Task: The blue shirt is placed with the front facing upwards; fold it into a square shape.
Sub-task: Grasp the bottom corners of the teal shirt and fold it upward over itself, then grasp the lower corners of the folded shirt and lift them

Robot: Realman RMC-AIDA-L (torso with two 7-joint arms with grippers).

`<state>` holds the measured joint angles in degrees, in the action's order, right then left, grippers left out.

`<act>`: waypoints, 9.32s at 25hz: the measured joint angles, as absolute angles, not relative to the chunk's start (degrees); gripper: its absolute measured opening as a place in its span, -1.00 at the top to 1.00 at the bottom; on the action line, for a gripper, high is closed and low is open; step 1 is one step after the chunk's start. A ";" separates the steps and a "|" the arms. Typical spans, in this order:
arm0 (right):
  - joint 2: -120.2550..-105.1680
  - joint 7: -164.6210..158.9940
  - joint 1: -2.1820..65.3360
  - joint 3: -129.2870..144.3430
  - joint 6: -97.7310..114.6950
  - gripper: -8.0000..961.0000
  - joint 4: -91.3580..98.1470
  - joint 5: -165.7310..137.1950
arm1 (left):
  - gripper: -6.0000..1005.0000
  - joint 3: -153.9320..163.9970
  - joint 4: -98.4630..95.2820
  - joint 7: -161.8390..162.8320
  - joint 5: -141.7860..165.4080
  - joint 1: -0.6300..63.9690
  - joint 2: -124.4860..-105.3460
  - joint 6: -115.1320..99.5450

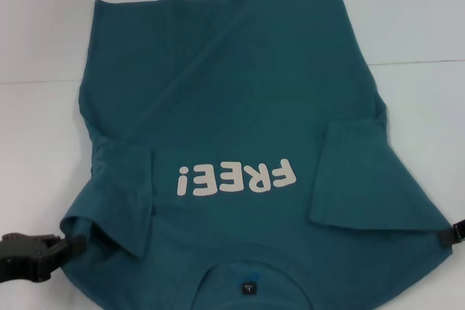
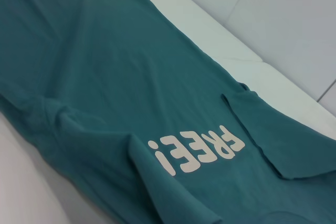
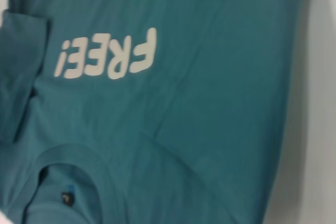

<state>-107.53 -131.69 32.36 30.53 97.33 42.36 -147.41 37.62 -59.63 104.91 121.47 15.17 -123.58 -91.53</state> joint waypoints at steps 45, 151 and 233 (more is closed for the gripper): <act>-107.54 -120.22 18.14 27.56 112.84 0.93 46.14 -147.50 | 0.98 31.99 -61.69 105.81 121.19 7.53 -124.41 -109.03; -109.69 -122.88 39.60 18.86 70.30 0.88 36.15 -120.05 | 0.98 32.96 -32.22 111.10 121.67 45.62 -112.43 -67.52; -107.97 -122.10 24.53 27.35 90.09 -0.68 50.65 -123.00 | 0.31 56.09 -50.80 117.34 129.03 26.68 -123.85 -57.76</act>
<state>-107.97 -122.10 24.53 27.35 90.09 50.65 -123.00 56.09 -50.80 117.34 129.03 26.68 -123.85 -57.76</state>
